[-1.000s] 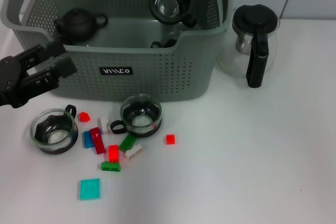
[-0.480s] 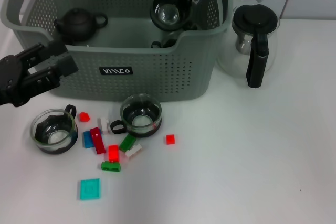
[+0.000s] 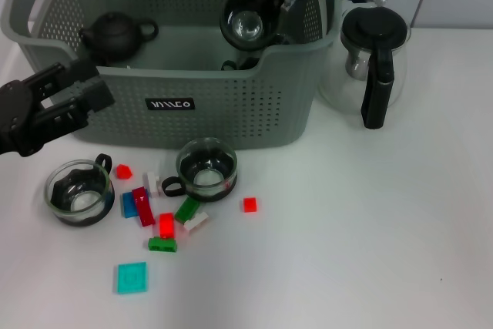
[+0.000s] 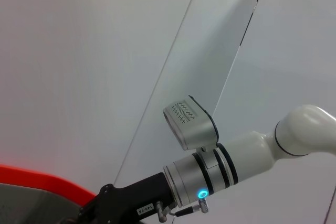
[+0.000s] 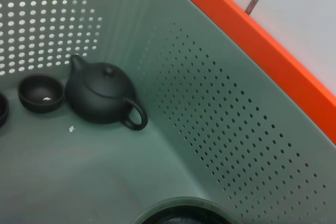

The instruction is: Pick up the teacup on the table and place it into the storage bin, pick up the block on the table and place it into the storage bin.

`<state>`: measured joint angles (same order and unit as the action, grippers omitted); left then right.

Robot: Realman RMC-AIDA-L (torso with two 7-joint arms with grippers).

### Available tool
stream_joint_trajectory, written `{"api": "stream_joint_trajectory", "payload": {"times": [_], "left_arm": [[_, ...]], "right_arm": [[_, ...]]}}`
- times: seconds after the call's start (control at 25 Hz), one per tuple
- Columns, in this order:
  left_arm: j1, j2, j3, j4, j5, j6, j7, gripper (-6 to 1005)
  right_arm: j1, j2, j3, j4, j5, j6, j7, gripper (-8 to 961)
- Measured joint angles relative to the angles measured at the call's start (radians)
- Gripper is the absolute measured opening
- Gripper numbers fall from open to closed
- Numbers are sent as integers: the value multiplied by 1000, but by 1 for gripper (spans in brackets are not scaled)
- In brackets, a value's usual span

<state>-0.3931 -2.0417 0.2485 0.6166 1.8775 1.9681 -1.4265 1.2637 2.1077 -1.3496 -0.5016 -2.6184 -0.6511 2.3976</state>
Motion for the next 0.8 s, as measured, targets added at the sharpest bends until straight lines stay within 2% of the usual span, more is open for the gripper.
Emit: {"api": "stream_joint_trajectory", "payload": {"times": [0.8], "left_arm": [[-6, 0, -6, 0, 0, 5, -2, 793]], "right_arm": [[5, -4, -17, -3, -4, -14, 1, 193]]}}
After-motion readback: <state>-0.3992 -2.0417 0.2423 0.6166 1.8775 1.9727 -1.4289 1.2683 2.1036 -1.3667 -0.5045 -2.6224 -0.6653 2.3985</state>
